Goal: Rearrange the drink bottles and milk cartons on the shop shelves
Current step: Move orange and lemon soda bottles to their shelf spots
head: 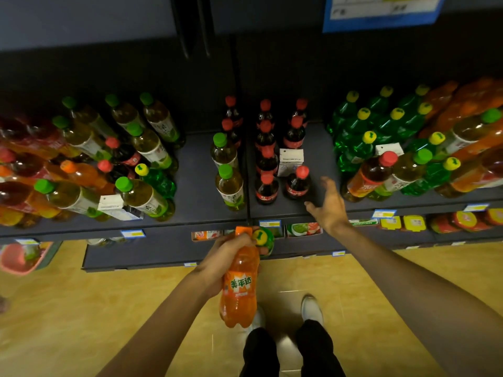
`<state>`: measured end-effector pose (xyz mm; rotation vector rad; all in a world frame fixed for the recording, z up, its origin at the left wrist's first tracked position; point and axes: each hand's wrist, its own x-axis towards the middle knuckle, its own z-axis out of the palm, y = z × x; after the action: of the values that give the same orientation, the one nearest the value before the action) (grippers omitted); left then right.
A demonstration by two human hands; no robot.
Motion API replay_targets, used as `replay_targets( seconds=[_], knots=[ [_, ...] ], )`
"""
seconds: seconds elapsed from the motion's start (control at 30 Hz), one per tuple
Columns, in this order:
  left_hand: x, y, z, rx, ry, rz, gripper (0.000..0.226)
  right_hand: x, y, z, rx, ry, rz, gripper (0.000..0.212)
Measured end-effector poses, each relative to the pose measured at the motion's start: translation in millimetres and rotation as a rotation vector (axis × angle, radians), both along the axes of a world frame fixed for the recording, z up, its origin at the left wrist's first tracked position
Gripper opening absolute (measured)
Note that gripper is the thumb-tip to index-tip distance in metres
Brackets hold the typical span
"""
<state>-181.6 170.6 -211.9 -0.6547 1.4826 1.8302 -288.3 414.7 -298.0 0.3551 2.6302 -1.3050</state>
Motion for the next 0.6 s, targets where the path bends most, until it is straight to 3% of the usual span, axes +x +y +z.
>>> replay_targets(
  seconds=[0.2, 0.47, 0.6],
  knots=[
    [1.6, 3.0, 15.1, -0.035, 0.041, -0.058, 0.042, 50.1, 5.2, -0.8, -0.004, 0.026, -0.04, 0.063],
    [4.3, 17.9, 44.4, -0.041, 0.116, -0.156, 0.044, 104.5, -24.8, 20.9, -0.055, 0.002, 0.318, 0.087],
    [6.4, 29.5, 58.3, -0.081, 0.154, -0.201, 0.078, 113.5, -32.9, 40.3, -0.19, 0.002, 0.336, 0.105]
  ],
)
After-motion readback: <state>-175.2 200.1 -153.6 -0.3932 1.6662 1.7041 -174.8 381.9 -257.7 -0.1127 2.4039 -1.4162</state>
